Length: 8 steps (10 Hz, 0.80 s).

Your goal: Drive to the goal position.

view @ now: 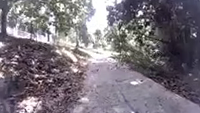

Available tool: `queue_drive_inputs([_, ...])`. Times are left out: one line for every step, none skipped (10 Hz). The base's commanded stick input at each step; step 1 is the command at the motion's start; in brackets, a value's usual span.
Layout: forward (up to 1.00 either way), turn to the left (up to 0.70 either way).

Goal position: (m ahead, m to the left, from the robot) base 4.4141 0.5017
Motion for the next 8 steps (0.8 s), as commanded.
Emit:
queue_drive_inputs([0.5, 0.0])
queue_drive_inputs([0.5, 0.0])
queue_drive_inputs([0.5, -0.03])
queue_drive_inputs([0.5, -0.5])
queue_drive_inputs([0.5, -0.5])
queue_drive_inputs([0.5, -0.5])
queue_drive_inputs([0.5, -0.18])
queue_drive_inputs([0.5, 0.0])
